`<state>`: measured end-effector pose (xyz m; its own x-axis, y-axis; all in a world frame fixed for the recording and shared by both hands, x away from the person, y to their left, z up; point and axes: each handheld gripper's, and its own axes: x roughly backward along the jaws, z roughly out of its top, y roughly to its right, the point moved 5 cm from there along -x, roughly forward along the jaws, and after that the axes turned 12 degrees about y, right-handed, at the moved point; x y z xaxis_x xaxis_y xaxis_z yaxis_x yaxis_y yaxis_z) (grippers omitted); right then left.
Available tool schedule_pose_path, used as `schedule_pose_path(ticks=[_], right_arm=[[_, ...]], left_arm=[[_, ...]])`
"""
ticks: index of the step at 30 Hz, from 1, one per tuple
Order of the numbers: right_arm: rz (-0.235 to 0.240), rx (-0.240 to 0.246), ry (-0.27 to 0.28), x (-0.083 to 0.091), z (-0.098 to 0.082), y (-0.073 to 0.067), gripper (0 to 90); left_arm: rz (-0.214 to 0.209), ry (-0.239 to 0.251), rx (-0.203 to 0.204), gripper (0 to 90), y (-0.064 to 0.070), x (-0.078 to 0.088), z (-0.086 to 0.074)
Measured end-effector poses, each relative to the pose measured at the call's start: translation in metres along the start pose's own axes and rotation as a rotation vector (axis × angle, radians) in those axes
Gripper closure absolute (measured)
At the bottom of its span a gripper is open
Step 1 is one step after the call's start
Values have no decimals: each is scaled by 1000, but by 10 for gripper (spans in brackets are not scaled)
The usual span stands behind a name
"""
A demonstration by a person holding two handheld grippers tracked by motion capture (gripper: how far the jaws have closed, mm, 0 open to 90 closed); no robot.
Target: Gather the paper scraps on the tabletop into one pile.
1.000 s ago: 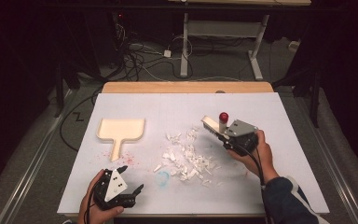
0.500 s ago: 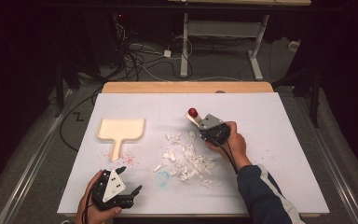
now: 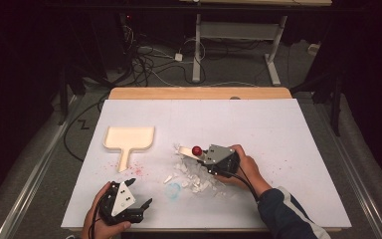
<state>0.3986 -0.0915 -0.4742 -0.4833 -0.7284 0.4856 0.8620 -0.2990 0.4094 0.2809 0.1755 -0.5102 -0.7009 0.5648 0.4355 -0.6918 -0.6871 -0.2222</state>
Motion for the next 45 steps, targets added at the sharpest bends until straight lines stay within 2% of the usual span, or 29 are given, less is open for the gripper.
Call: schedule_pose_path(ticks=[6, 11, 17, 19, 23, 27, 31, 33, 35, 37, 39, 40, 45], right_arm=[[71, -14, 29, 25, 0, -8, 677], [42, -34, 54, 39, 1, -2, 679], [-24, -69, 67, 45, 9, 24, 679], [-55, -62, 52, 39, 13, 34, 679], [-76, -26, 7, 12, 21, 49, 679], [-93, -19, -17, -21, 25, 56, 679], [-134, 1, -45, -51, 23, 60, 679], [-144, -11, -51, -61, 23, 60, 679], [-120, -5, -45, -68, 26, 55, 679], [-75, 12, -40, -73, 29, 46, 678], [-36, 45, -48, -75, 31, 37, 677], [6, 58, -35, -74, 33, 31, 676], [147, 102, 14, -62, 36, 6, 672]], left_arm=[[-3, -4, 0, 184, 1, 0, 0], [-1, -3, 2, 184, 0, -1, 0], [4, 7, 10, 184, 0, 0, 2], [7, 11, 11, 184, -1, 0, 2], [4, 19, 13, 184, -2, 1, 3], [-6, 19, 14, 184, -2, 1, 2], [-15, 22, 15, 184, -2, 1, 1], [-15, 25, 16, 184, -2, 1, 1], [-15, 28, 16, 184, -3, 2, 2], [-12, 30, 19, 184, -3, 2, 2], [-10, 30, 20, 183, -3, 2, 2], [-9, 31, 21, 184, -4, 2, 2], [-7, 26, 15, 183, -3, 2, 2]])
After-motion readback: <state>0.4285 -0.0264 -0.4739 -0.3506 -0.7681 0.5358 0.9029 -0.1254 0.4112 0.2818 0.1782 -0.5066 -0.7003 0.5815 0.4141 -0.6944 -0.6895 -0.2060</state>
